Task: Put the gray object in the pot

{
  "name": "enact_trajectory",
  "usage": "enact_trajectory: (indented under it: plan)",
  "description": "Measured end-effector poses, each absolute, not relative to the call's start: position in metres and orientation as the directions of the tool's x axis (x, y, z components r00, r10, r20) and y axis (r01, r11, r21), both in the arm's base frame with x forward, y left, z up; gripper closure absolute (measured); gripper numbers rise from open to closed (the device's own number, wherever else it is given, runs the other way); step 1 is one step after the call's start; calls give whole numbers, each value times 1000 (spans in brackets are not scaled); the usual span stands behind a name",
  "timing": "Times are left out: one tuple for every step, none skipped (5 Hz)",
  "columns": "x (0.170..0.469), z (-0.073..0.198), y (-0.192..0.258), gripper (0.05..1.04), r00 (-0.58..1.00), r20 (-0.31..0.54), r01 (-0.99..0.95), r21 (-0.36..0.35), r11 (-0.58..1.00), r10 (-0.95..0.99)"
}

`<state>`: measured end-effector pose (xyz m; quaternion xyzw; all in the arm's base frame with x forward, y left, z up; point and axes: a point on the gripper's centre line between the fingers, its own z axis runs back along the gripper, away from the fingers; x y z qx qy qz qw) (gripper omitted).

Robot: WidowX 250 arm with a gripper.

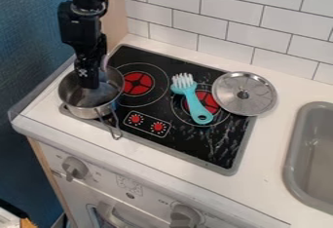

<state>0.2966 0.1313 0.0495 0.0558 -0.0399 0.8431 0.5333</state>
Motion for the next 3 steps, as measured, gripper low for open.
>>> enact_trajectory:
  plan:
    - [300, 59, 132, 82, -432, 137, -900, -2, -436, 891]
    - [302, 100, 132, 83, -496, 120, -868, -74, -490, 860]
    - [301, 124, 130, 83, -514, 102, -856, -124, -502, 852]
